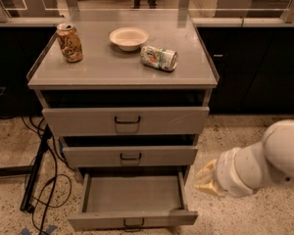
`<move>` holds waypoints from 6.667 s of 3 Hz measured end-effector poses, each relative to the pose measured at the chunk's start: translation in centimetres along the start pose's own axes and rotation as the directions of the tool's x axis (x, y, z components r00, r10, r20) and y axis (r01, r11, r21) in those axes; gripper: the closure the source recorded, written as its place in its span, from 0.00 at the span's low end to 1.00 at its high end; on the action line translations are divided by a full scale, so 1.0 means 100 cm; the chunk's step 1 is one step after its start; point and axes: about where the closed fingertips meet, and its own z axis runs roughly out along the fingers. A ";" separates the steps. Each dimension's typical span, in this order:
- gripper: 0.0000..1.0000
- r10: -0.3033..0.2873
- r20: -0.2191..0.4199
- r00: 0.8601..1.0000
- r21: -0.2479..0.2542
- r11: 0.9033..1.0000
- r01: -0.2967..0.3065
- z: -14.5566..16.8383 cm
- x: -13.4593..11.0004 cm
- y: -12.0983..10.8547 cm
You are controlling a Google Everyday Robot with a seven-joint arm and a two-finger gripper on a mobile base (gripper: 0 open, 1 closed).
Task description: Close bottom drawer
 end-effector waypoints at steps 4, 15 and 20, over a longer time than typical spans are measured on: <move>1.00 0.141 0.130 0.981 -0.020 0.990 -0.139 0.150 0.086 0.034; 1.00 0.334 0.195 0.922 -0.124 0.941 -0.315 0.447 0.203 0.024; 0.30 0.360 0.189 0.913 -0.127 0.931 -0.341 0.501 0.220 0.017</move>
Offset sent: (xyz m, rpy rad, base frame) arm -0.0234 0.0019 -0.1797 0.1669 -0.0419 -0.1127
